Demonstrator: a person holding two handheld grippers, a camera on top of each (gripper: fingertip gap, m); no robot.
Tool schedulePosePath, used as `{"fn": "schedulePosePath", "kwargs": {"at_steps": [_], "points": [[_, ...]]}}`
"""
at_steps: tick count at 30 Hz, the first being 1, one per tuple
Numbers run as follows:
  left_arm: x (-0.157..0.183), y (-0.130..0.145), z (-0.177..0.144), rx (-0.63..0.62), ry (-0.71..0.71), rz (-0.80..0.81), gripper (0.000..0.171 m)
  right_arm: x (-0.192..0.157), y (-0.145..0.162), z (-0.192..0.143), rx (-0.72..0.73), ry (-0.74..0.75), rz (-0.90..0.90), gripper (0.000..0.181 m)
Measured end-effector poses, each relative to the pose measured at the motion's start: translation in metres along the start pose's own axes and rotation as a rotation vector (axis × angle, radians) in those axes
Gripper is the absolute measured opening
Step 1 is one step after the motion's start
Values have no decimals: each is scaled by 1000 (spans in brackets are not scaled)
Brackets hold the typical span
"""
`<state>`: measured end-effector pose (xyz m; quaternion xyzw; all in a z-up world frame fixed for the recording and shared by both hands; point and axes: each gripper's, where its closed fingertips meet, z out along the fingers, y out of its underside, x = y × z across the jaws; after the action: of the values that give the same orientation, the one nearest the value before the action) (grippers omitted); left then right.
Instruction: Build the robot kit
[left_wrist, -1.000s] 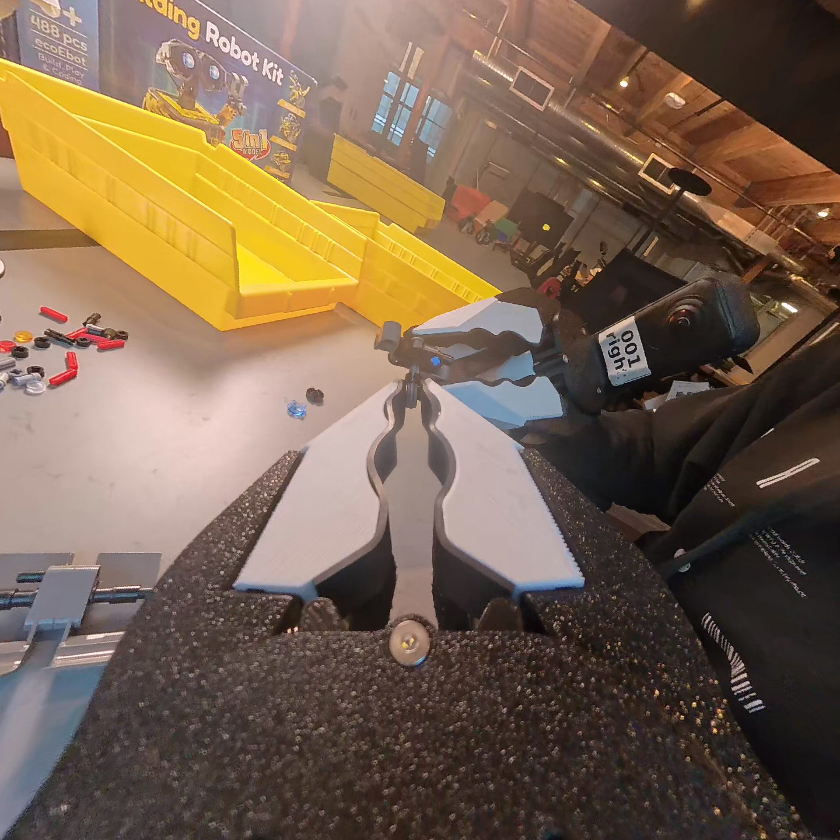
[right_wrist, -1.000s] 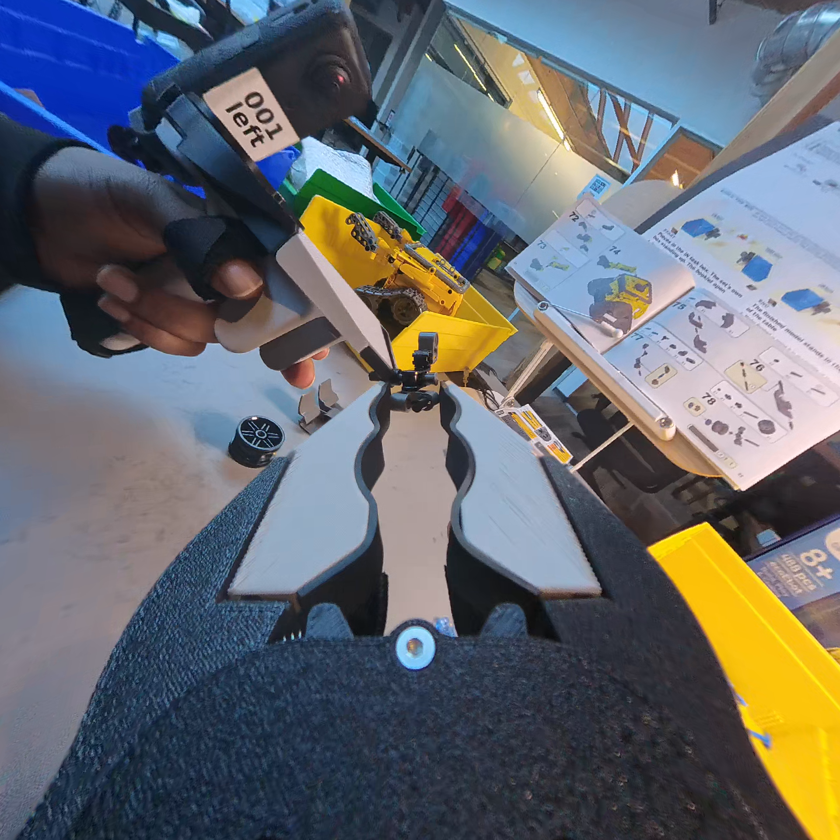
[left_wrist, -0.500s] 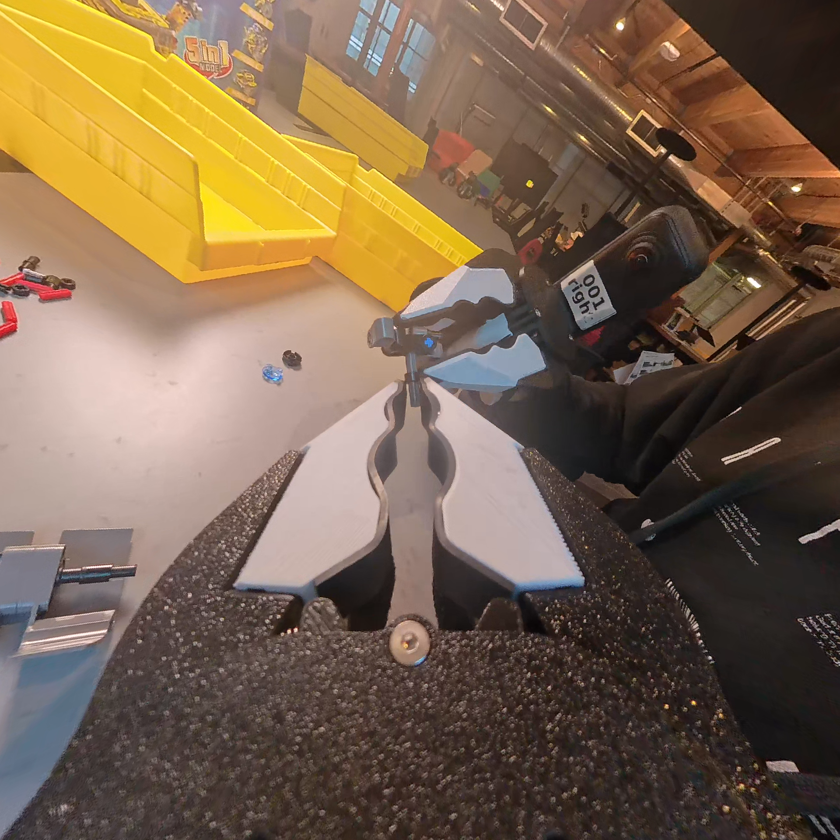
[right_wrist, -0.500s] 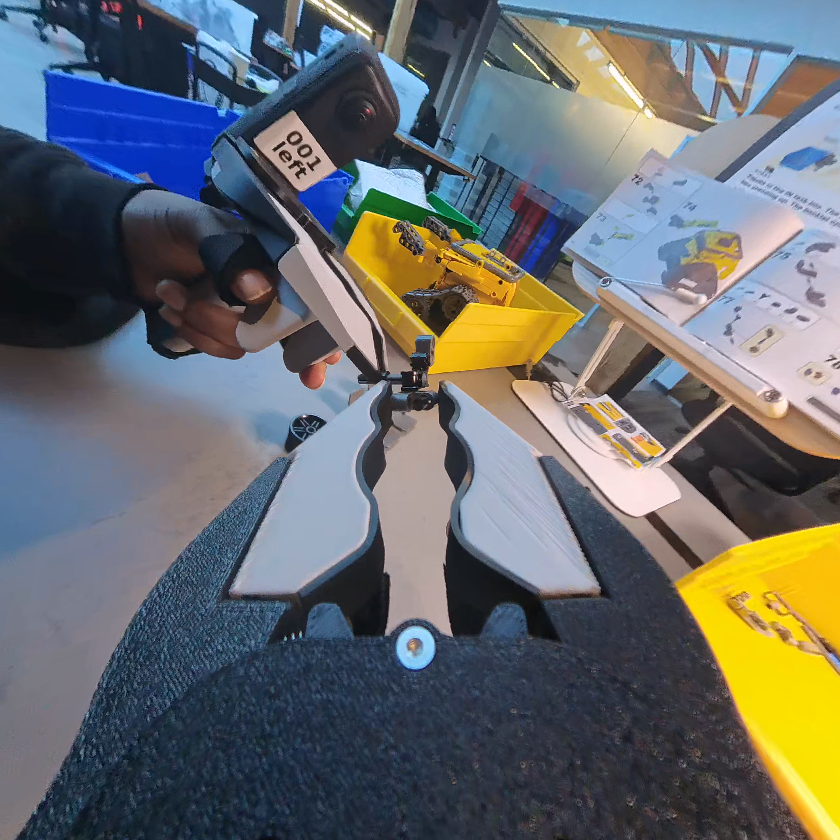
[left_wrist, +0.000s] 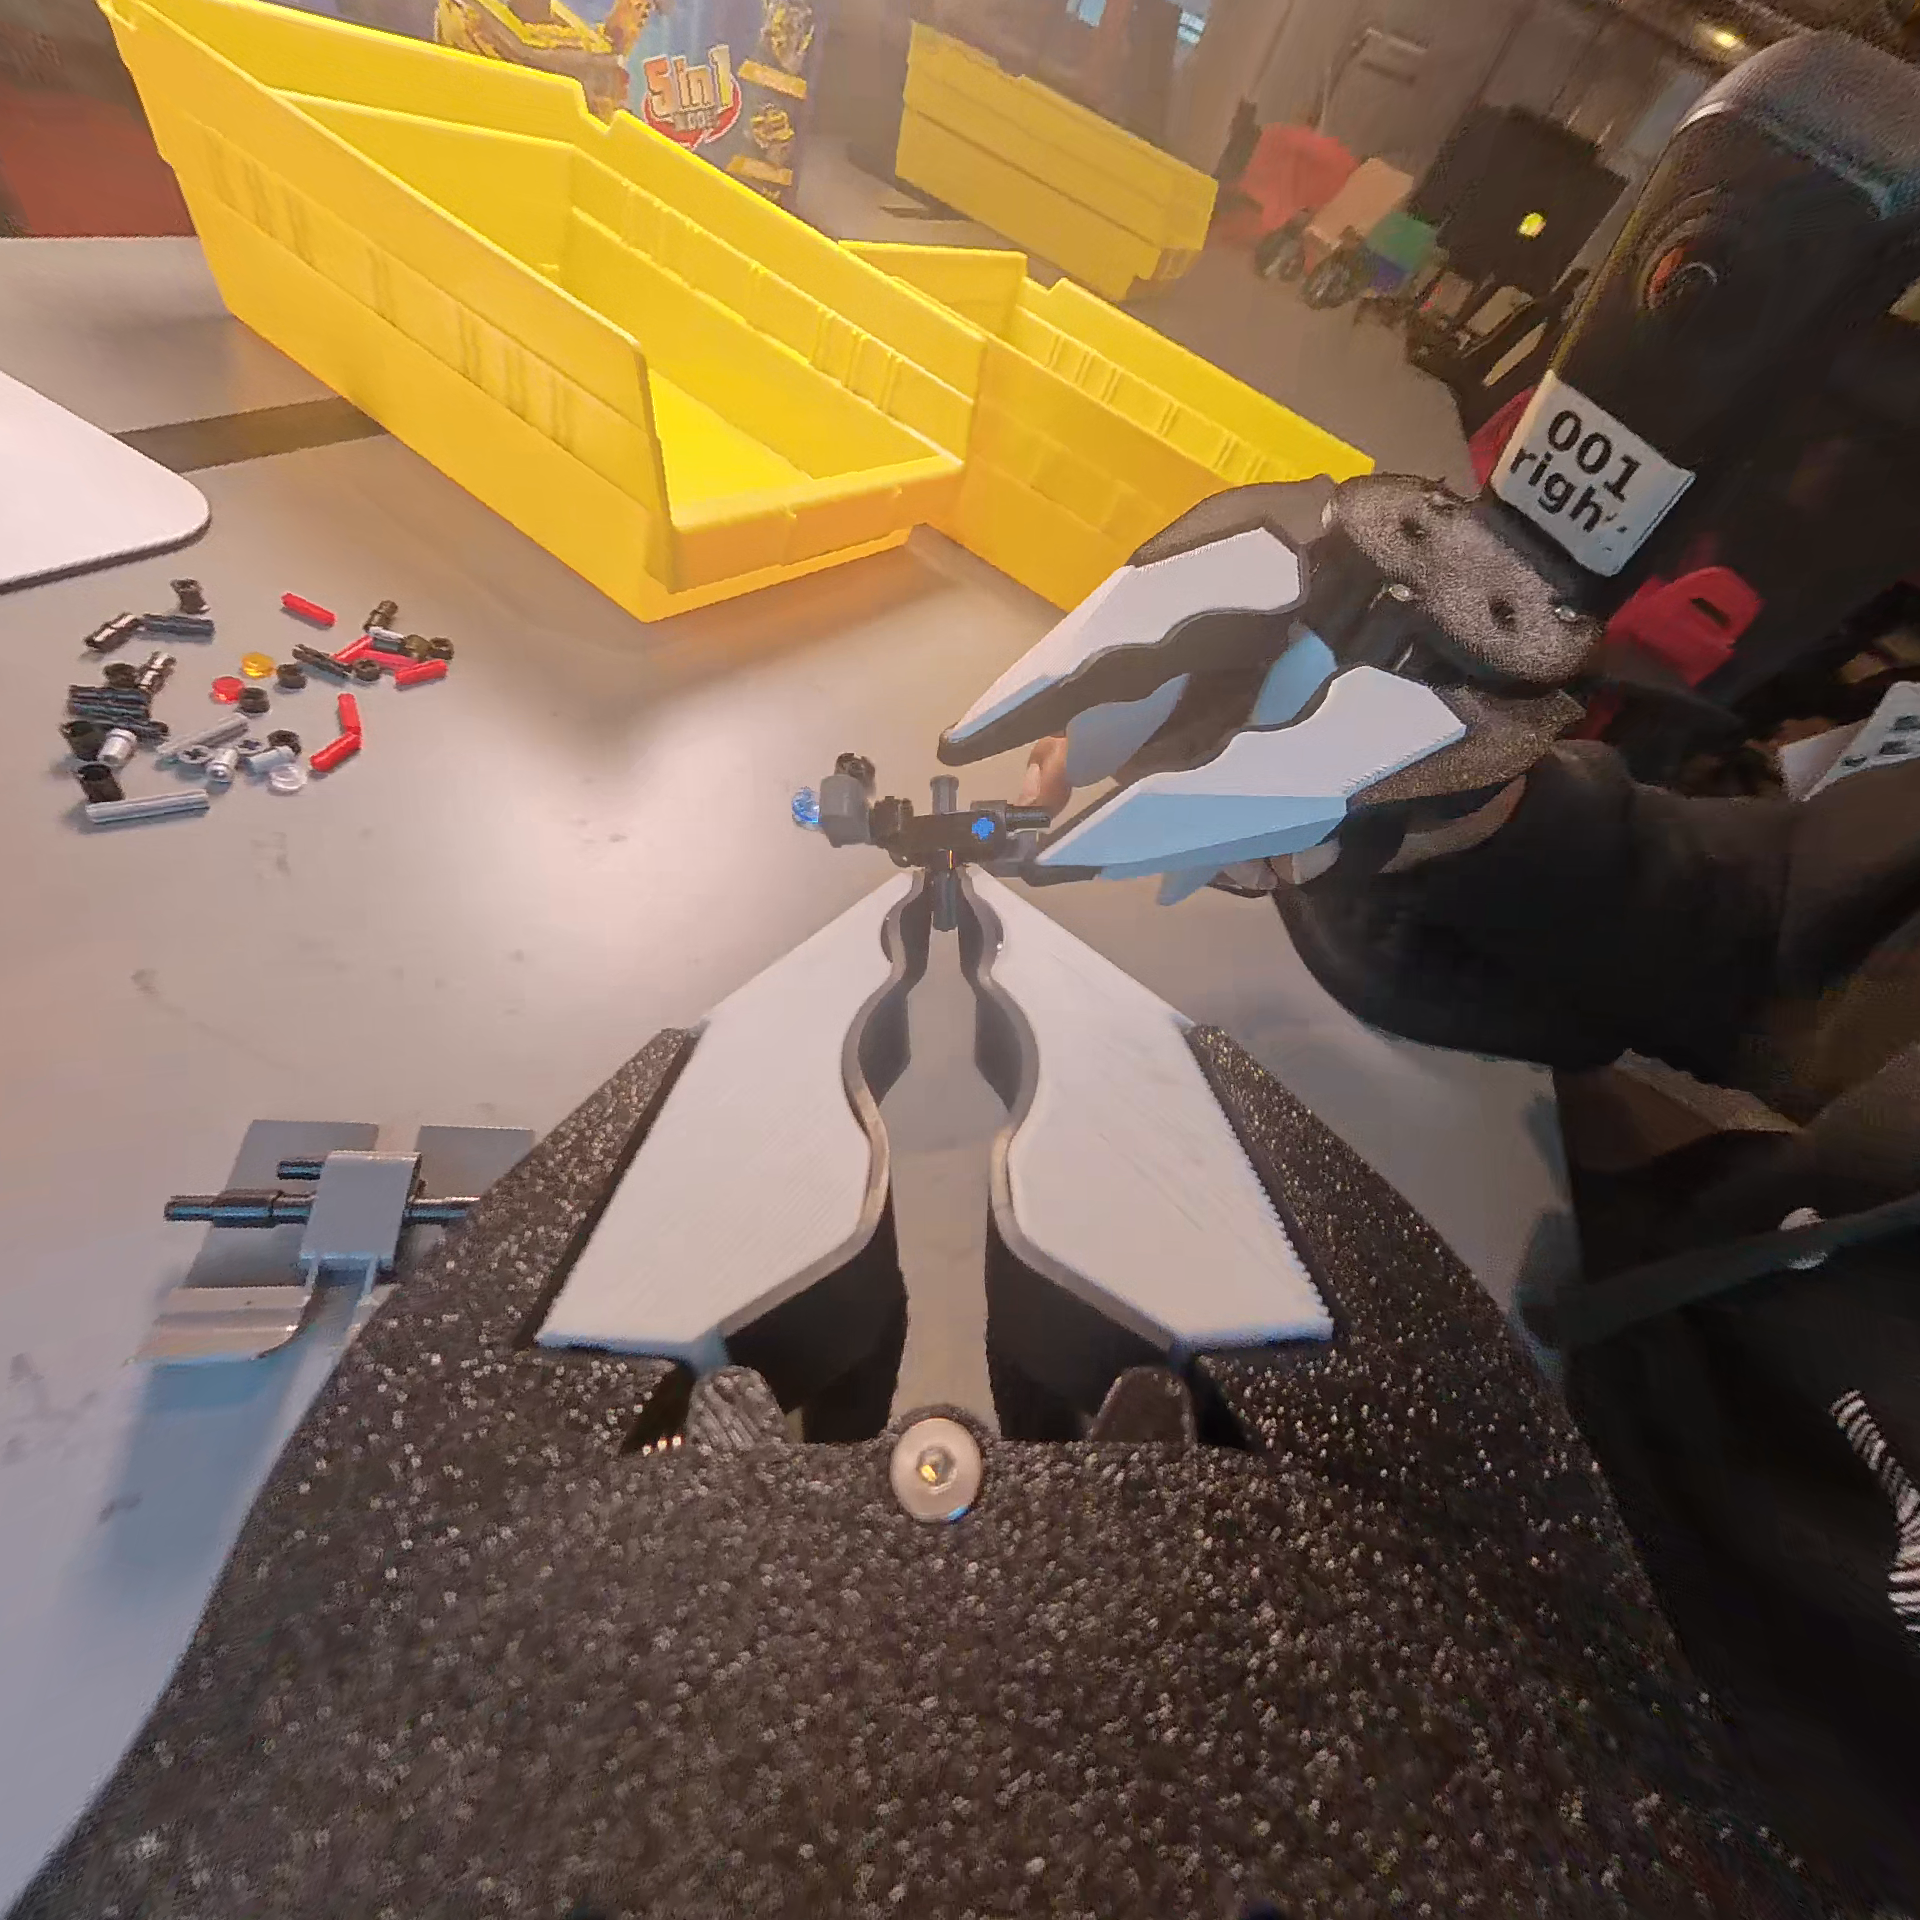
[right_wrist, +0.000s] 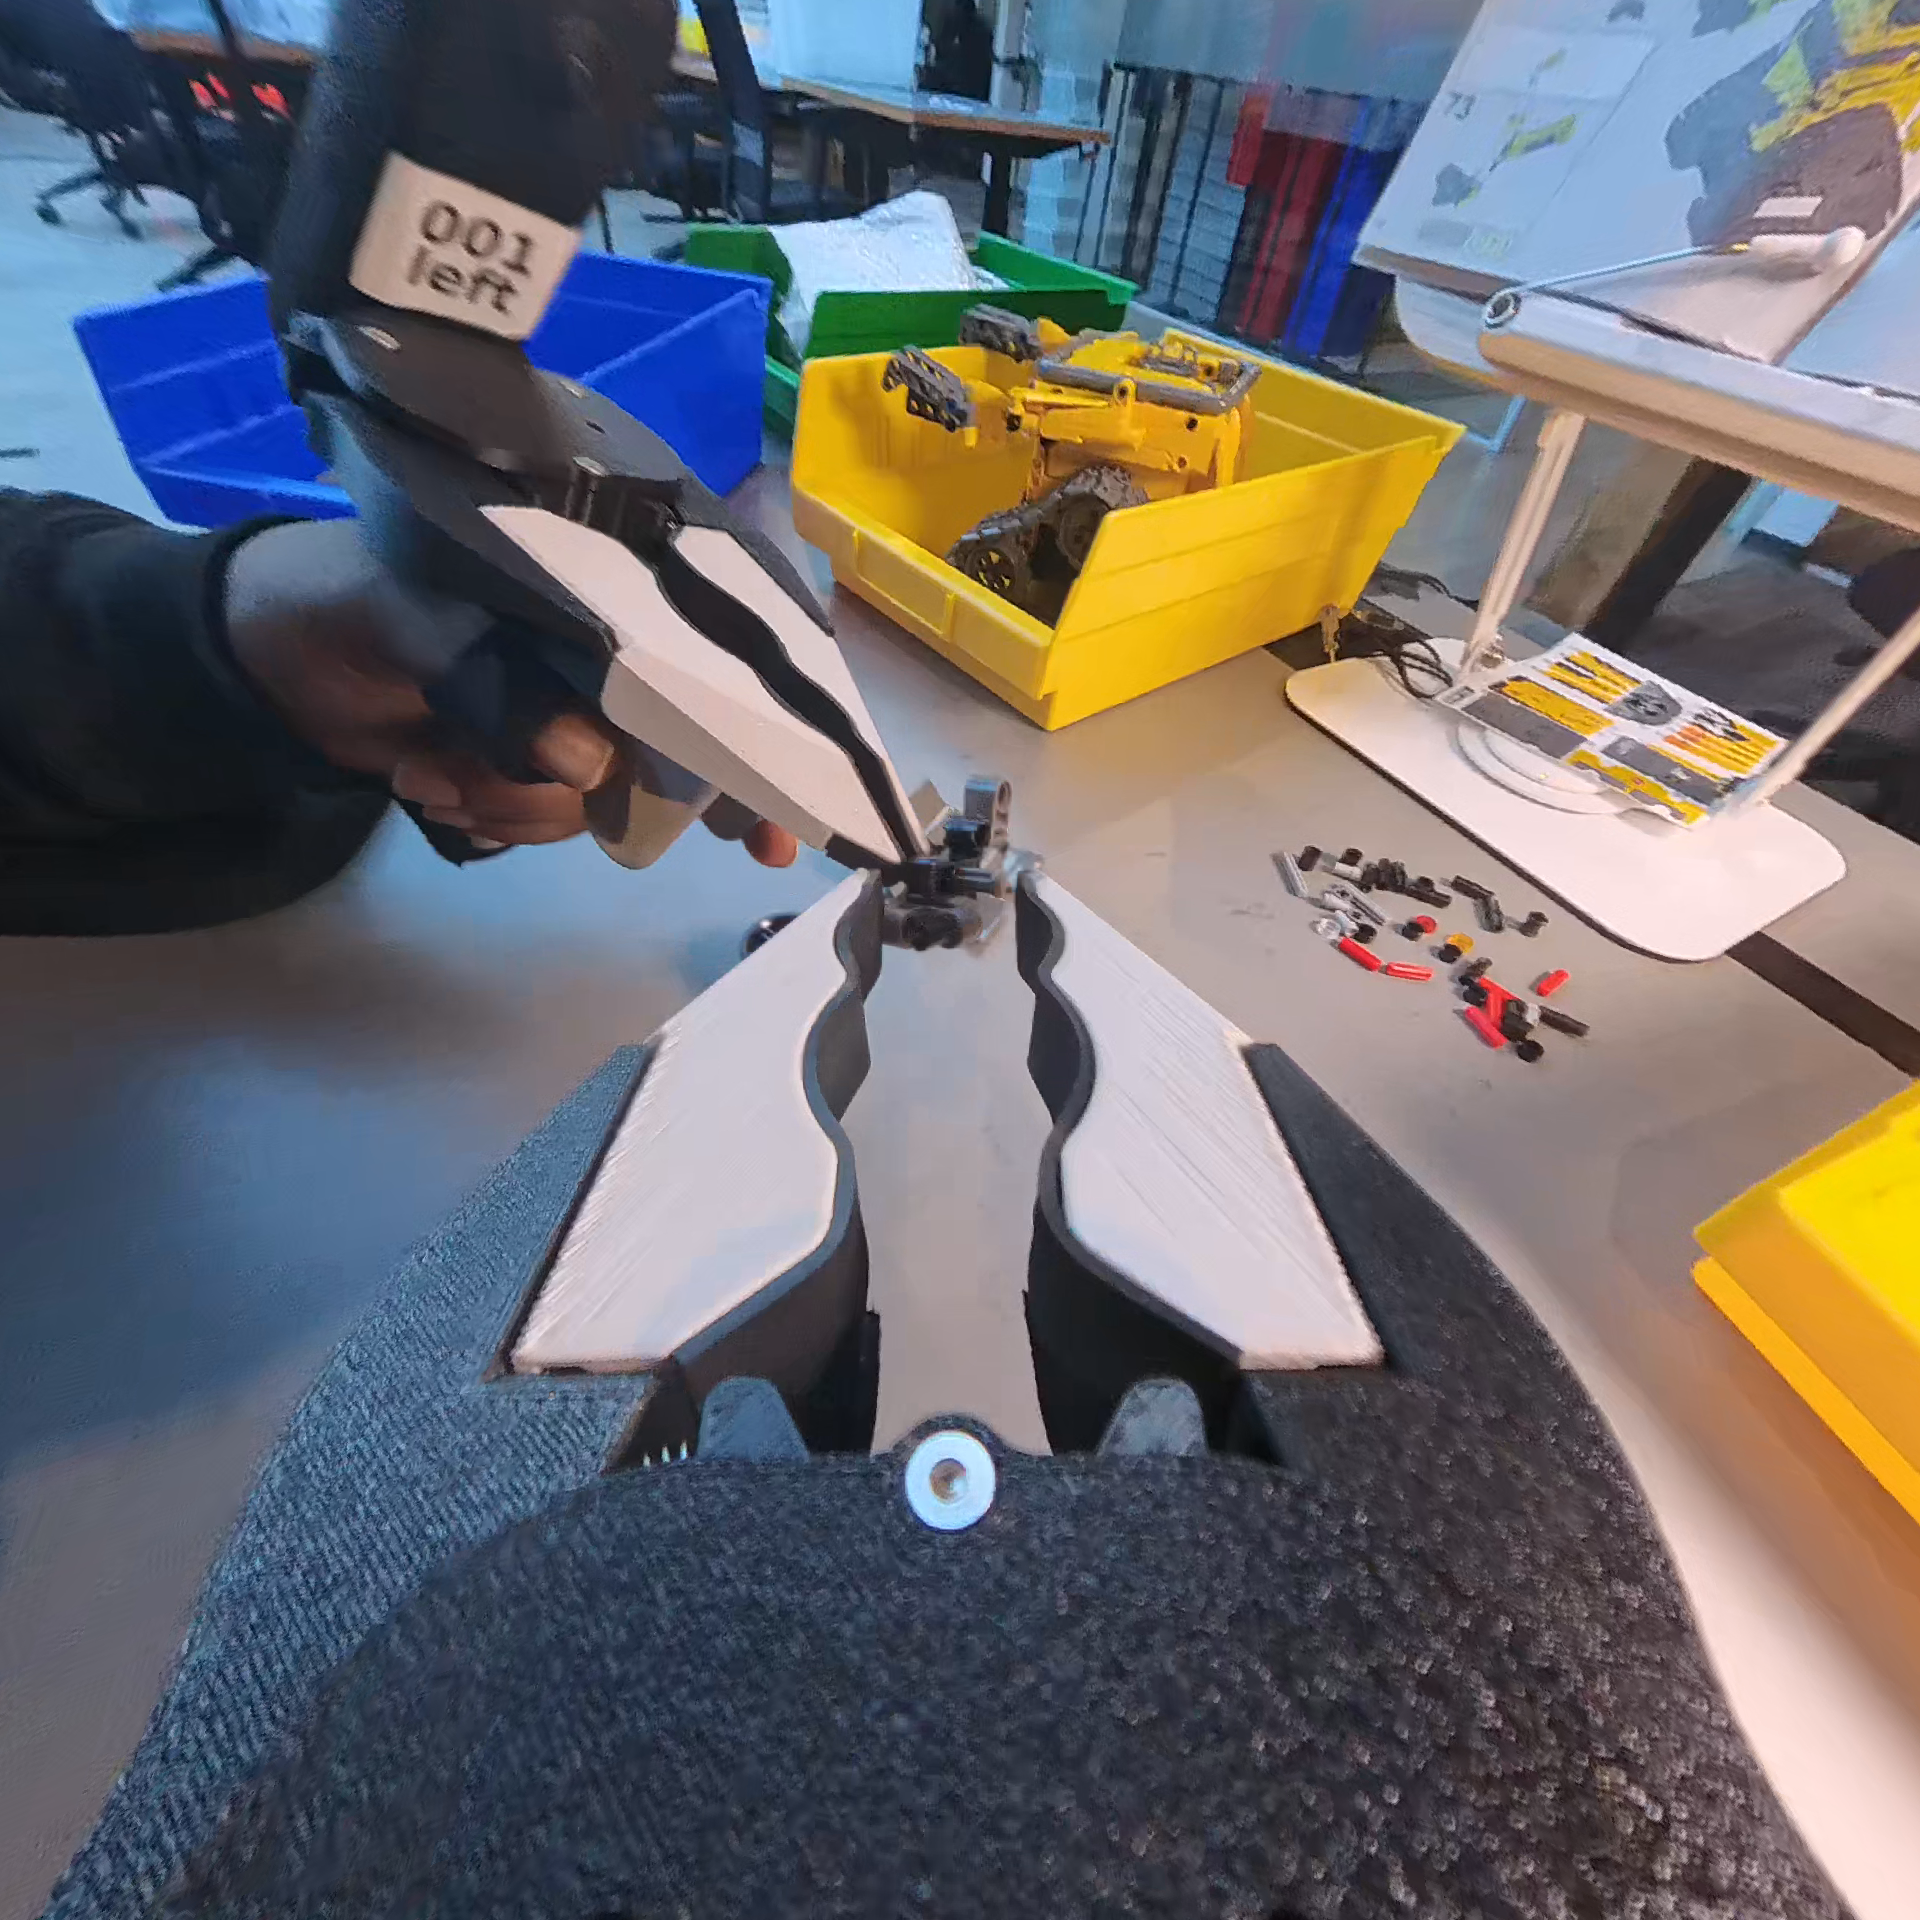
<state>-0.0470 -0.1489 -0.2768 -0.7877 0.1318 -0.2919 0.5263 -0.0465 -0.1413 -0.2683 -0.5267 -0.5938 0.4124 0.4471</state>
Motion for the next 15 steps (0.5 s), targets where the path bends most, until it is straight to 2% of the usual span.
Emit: {"fn": "schedulePosePath", "kwargs": {"at_steps": [2,6,10,15], "points": [[-3,3,1,-25,-49,52,3,4,5,2,-35,30,13,26],[-11,10,4,-92,-173,214,3,-1,7,3,-56,-2,103,26],[-11,14,8,-135,-235,337,3,5,22,9,-111,26,89,21],[-10,15,7,-158,-271,437,3,5,25,10,-90,-1,111,16]]}}
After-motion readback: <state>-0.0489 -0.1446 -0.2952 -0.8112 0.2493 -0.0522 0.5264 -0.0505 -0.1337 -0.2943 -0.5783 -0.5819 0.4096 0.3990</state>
